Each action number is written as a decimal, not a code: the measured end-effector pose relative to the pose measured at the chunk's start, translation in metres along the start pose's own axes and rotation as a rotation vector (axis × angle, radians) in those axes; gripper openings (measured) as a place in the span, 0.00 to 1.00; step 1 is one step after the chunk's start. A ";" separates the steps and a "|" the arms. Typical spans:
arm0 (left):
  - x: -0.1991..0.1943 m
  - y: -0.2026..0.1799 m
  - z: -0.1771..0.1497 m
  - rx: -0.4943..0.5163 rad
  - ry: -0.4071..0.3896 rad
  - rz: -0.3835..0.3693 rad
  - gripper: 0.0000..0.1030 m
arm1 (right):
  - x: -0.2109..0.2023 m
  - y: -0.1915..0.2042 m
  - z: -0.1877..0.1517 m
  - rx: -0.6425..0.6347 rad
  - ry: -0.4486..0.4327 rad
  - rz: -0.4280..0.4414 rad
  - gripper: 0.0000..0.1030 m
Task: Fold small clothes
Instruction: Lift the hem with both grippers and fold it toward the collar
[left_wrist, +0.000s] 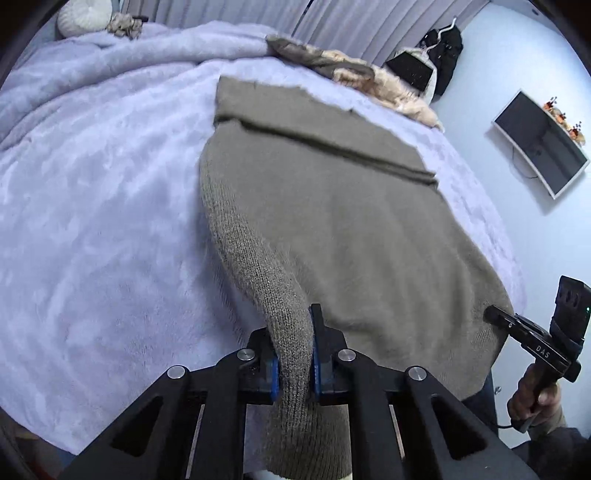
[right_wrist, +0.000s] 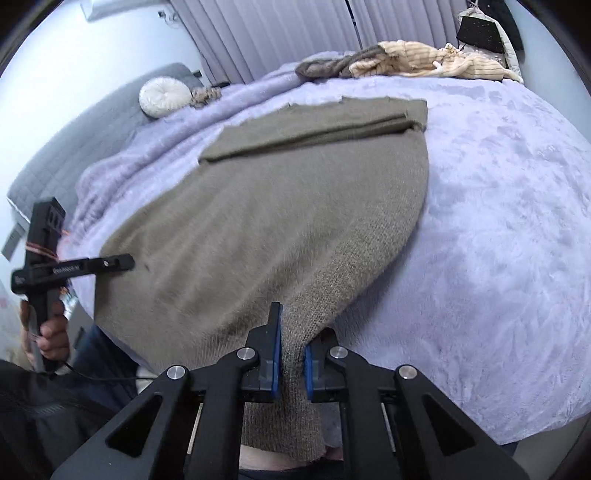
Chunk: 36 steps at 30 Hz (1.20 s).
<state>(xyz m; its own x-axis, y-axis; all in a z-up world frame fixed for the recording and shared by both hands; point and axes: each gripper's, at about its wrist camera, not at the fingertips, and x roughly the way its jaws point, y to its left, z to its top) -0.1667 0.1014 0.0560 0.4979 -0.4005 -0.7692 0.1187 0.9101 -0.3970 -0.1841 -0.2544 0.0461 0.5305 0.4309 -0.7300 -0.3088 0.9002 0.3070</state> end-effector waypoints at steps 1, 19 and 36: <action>-0.007 -0.002 0.005 0.002 -0.020 -0.006 0.13 | -0.005 0.001 0.006 0.009 -0.021 0.014 0.10; -0.014 0.000 0.094 -0.151 -0.138 0.069 0.13 | -0.032 -0.013 0.110 0.140 -0.212 0.014 0.10; 0.011 -0.007 0.168 -0.193 -0.084 0.143 0.13 | -0.007 -0.029 0.180 0.195 -0.162 -0.044 0.10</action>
<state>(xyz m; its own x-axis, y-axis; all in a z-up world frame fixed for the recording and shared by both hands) -0.0183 0.1083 0.1347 0.5686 -0.2515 -0.7832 -0.1199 0.9166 -0.3814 -0.0366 -0.2719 0.1521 0.6645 0.3816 -0.6425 -0.1329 0.9064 0.4009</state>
